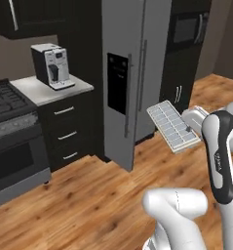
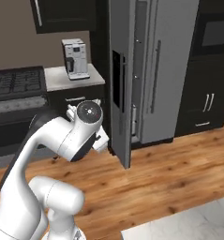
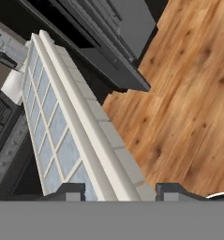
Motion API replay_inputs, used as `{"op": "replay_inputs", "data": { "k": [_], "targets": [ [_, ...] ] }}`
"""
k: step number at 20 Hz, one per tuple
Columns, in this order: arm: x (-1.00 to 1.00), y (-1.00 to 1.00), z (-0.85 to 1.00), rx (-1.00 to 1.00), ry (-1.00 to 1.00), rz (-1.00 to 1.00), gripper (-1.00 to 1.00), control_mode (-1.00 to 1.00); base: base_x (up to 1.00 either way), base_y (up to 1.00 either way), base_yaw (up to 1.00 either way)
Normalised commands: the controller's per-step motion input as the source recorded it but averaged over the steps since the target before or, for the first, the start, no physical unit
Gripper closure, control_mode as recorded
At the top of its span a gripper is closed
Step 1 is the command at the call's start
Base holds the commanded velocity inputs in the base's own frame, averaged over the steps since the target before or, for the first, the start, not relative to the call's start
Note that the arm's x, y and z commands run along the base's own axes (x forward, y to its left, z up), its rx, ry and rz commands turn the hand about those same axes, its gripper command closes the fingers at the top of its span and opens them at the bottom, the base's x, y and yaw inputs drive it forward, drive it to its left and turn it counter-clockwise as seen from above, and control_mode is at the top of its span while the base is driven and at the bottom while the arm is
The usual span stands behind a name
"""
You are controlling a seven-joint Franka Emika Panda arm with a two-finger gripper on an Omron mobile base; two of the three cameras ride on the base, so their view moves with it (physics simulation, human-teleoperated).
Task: The ice cube tray has been filled with water. Take the tray and place it in the freezer to make ice. Close the freezer door after placing the tray.
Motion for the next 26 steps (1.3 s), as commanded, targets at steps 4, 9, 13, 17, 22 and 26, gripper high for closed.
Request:
{"op": "replay_inputs", "data": {
  "k": [4, 9, 13, 17, 22, 26],
  "targets": [
    [0.00, 0.00, 0.00, 0.00, 0.00, 0.00, 1.00, 1.00, -0.15, 0.00, -0.42],
    [0.00, 0.00, 0.00, 0.00, 0.00, 0.00, 1.00, 1.00, -0.06, 0.15, -0.42],
    [0.00, 0.00, 0.00, 0.00, 0.00, 0.00, 1.00, 1.00, 0.00, 0.50, -0.42],
    [0.00, 0.00, 0.00, 0.00, 0.00, 0.00, 1.00, 1.00, 0.00, 0.64, -0.42],
    [0.00, 0.00, 0.00, 0.00, 0.00, 0.00, 1.00, 1.00, 0.00, 0.67, -0.42],
    [0.00, 0.00, 0.00, 0.00, 0.00, 0.00, 1.00, 1.00, 0.00, 0.71, -0.42]
  ]
}}
